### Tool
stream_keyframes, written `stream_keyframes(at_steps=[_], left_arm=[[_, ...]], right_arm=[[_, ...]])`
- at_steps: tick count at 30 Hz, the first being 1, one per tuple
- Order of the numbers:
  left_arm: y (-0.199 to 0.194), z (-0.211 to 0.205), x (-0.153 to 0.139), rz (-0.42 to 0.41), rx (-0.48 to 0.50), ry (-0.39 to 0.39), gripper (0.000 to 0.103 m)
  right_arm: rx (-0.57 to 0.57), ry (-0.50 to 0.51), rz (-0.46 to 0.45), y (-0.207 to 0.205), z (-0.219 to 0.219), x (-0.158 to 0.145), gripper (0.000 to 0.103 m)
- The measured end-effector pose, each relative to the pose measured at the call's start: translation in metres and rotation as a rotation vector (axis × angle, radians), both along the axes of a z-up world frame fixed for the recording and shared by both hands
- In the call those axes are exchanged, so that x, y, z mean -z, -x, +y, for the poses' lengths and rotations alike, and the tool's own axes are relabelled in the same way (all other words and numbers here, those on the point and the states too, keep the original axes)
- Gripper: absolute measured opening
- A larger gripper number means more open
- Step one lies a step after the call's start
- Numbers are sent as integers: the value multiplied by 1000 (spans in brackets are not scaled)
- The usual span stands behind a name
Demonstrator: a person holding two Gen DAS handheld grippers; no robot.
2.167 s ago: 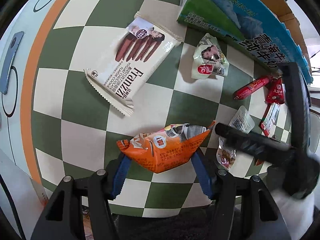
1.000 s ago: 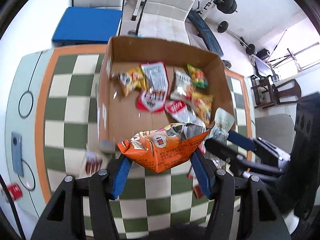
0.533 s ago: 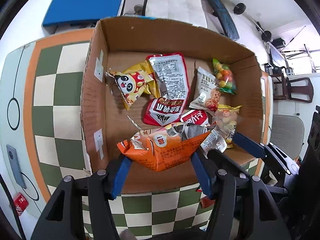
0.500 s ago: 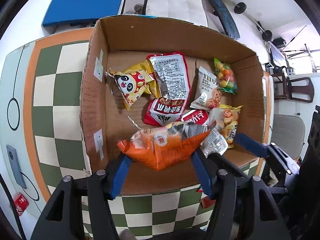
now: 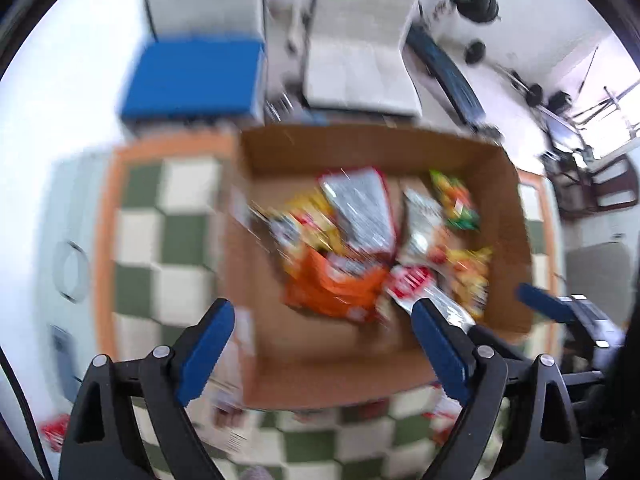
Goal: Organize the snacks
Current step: 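Grasp the Franzzi cookie pack with the left tool while the right tool grasps the white snack packet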
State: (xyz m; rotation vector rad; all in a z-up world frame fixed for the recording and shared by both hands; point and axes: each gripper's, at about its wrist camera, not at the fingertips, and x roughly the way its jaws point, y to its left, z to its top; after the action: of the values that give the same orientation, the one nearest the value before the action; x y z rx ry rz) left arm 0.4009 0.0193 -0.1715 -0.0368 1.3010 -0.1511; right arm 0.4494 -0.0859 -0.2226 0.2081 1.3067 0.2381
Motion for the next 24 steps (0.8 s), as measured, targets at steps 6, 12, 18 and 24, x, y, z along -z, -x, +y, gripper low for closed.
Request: stream_keyframes(at_steps=[6,12,18,24], left_arm=[[55,19,-27,-226,-26,-81,91],[105,33,-3,-265,-2,-124,91],[130,56,42,-166,9,-148,91],[146,81,90,-56,12,-167,91]], right_arm=[[-42,28,-100,38,8,-19,93],[-3,11,-7,78,12,2,93],[-10,-32,113,103,39,50,90],[-58,-30,141,105,79,86,90]])
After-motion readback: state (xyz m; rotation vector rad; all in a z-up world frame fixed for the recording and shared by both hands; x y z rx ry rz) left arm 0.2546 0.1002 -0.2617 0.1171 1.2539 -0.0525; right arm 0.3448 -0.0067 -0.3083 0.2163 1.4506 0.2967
